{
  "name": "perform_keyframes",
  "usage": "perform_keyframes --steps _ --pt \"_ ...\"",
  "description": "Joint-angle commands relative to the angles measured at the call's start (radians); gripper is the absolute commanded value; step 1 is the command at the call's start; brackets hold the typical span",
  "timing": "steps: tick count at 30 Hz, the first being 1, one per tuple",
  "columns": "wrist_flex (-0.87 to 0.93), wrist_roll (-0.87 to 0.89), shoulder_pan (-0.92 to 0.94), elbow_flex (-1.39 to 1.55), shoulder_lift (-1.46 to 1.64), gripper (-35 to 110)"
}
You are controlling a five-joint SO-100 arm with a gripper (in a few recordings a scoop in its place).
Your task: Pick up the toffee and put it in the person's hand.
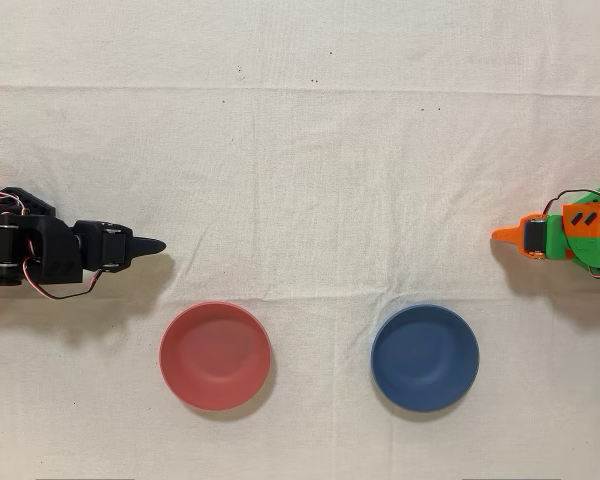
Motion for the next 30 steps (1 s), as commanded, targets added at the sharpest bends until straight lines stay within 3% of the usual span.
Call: perform_keyframes --steps 1,13,30 --pt "0.026 0.003 -0.003 0.014 0.041 0" --pt "0.094 0.008 -0.043 0.057 0.129 0" --pt "0.023 0.006 -0.044 0.115 0.129 0"
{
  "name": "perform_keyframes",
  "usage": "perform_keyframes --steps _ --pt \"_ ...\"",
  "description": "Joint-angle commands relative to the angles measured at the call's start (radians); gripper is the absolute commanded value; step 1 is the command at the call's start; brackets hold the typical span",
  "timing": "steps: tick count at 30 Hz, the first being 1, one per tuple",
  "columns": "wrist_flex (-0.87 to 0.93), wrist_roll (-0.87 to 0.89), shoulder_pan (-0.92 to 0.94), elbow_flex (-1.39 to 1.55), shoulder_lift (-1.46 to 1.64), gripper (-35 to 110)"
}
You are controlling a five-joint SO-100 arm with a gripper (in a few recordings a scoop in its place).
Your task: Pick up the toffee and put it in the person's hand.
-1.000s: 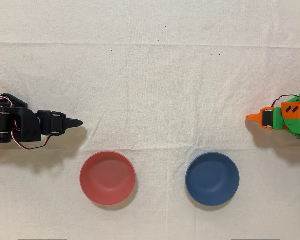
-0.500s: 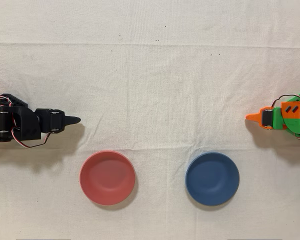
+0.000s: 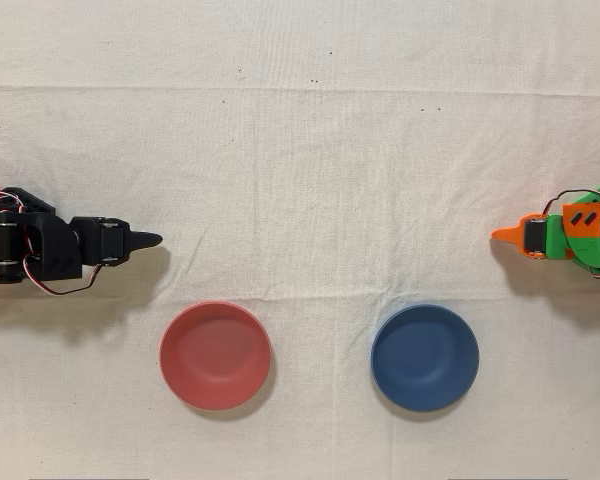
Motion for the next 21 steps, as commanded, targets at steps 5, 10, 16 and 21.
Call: perform_keyframes --steps 5,10,16,21 --pt "-0.040 0.017 -0.003 0.063 0.067 0" --pt "-0.026 0.015 -0.018 0.063 0.067 0" --pt "-0.023 0.035 -0.083 0.063 0.067 0" --pt "-0.021 0.040 -0.081 0.063 0.067 0"
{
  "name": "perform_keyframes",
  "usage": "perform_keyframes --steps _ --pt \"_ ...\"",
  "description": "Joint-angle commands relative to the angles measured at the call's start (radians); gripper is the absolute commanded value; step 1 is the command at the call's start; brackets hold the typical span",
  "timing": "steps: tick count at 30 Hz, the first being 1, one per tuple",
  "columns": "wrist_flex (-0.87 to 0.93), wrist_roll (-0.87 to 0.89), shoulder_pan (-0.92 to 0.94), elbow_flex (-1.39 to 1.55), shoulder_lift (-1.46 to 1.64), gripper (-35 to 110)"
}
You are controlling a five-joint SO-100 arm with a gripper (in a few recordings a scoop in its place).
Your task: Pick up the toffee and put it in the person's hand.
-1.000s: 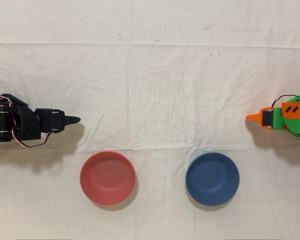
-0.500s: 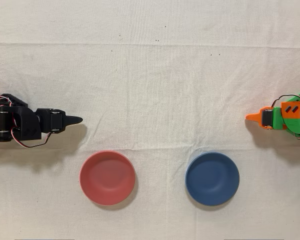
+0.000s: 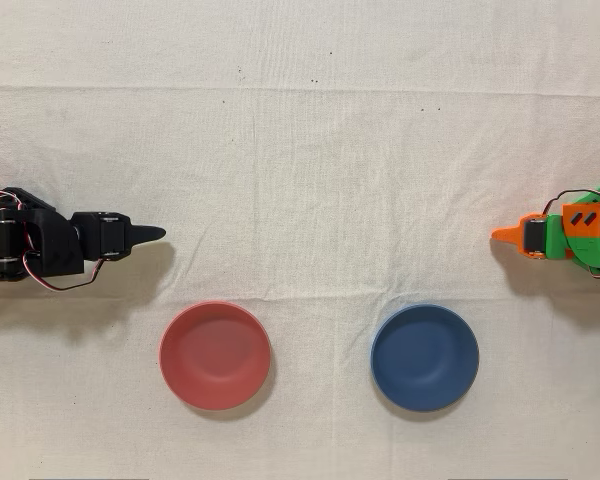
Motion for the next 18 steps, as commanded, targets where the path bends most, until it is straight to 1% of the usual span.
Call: perform_keyframes --steps 1,4,9,18 --pt "0.005 0.015 -0.028 0.051 0.067 0" --pt "0.005 0.015 -0.028 0.051 0.067 5" --pt "0.005 0.015 -0.028 0.051 0.067 0" --pt "0.005 0.015 -0.028 0.051 0.067 0"
